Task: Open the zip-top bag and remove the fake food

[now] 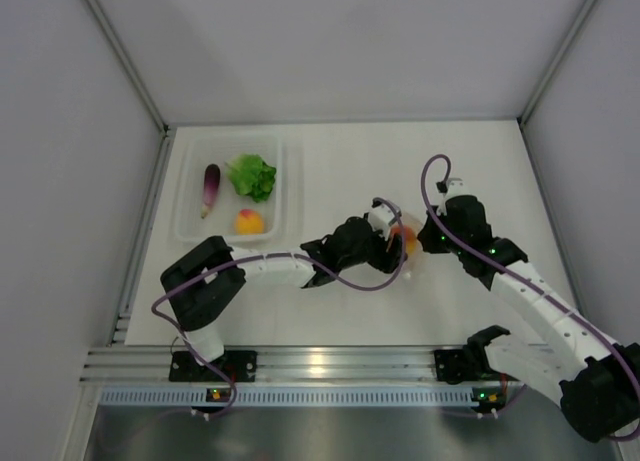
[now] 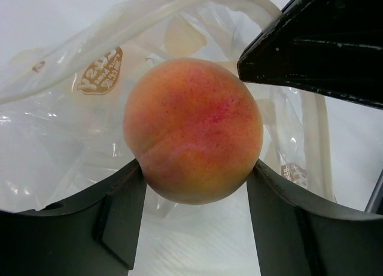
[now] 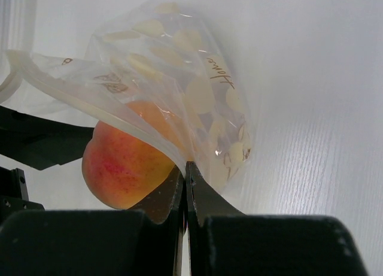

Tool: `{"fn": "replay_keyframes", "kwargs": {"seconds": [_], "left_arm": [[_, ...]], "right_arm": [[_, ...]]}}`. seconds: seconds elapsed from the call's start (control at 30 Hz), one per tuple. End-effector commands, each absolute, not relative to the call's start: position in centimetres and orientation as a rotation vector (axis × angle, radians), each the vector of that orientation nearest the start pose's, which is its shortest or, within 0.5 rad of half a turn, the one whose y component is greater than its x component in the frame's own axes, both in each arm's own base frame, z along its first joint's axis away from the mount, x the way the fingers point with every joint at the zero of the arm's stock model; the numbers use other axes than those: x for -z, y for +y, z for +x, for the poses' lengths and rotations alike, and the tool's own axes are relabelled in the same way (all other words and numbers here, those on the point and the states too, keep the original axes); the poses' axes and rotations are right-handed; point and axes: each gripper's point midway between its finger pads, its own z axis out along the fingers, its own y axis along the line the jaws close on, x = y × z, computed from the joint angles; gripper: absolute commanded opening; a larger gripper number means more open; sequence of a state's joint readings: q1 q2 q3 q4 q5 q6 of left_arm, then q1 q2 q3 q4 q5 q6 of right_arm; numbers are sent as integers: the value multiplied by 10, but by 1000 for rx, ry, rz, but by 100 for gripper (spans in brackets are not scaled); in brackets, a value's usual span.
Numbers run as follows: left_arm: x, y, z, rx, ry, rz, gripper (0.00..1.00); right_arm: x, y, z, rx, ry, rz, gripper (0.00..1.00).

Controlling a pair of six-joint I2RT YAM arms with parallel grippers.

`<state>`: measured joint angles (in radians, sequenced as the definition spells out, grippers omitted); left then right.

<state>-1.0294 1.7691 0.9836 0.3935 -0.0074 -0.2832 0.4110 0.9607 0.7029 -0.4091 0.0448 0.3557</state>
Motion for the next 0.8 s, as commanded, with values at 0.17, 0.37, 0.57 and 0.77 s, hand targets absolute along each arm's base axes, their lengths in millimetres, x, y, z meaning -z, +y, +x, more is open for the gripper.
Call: {"fn": "replay_keyframes", "kwargs": {"seconds": [0.17,0.37,0.57,0.77], "left_arm": [[-171,-438,240,984,1782,659,0],[-190,-431,227,1059,1717,660,0],[-223,-424,212,1187,1604,619,0],[-255,-418,210,1274,1542,507,0]], "right_arm": [[-152,122,282,-338,2196,-24,0],[-153,124,283,-354,2189,-20,0],[-153,128,282,-384,2186,-29,0],[-154,131,280,-414,2173,-26,0]]}}
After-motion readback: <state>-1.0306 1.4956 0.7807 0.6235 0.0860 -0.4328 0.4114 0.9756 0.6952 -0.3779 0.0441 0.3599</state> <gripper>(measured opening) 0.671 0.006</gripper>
